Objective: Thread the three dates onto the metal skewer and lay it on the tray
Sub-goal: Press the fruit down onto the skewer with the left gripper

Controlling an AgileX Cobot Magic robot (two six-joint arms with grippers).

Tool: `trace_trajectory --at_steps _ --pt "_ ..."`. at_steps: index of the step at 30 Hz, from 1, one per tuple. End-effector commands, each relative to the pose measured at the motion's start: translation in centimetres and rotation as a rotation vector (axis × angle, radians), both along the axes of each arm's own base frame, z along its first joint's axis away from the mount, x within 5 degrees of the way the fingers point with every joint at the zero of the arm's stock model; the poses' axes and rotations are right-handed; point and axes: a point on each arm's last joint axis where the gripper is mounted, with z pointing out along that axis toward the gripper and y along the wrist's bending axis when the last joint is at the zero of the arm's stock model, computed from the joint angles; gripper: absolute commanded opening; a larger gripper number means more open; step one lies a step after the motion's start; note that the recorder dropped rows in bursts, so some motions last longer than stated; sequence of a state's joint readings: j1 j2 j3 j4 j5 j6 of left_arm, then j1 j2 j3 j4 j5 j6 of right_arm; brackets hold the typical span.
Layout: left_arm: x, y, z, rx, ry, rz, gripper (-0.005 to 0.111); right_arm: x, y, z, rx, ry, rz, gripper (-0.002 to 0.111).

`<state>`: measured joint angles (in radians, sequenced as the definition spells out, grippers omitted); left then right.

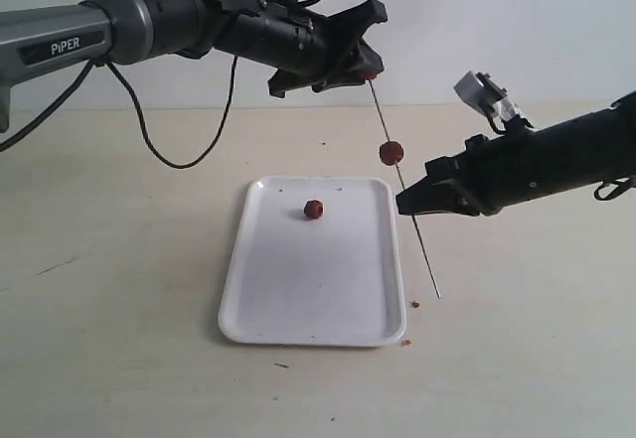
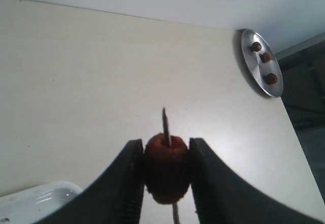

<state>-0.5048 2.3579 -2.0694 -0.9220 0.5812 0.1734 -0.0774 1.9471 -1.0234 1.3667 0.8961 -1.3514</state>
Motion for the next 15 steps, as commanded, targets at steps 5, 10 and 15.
trace_trajectory --at_steps 5,10,15 --pt "-1.2 -1.5 0.0 0.025 -0.02 -0.069 0.032 1.5 -0.2 1.3 0.041 -0.138 -0.071 0.0" --pt "-1.7 -1.7 -0.2 0.057 -0.009 -0.111 0.032 2.4 -0.5 2.0 0.074 -0.242 -0.151 0.0" --pt "-1.9 -1.9 -0.3 0.077 -0.023 -0.14 0.032 2.6 -0.5 2.2 0.071 -0.275 -0.155 0.0"
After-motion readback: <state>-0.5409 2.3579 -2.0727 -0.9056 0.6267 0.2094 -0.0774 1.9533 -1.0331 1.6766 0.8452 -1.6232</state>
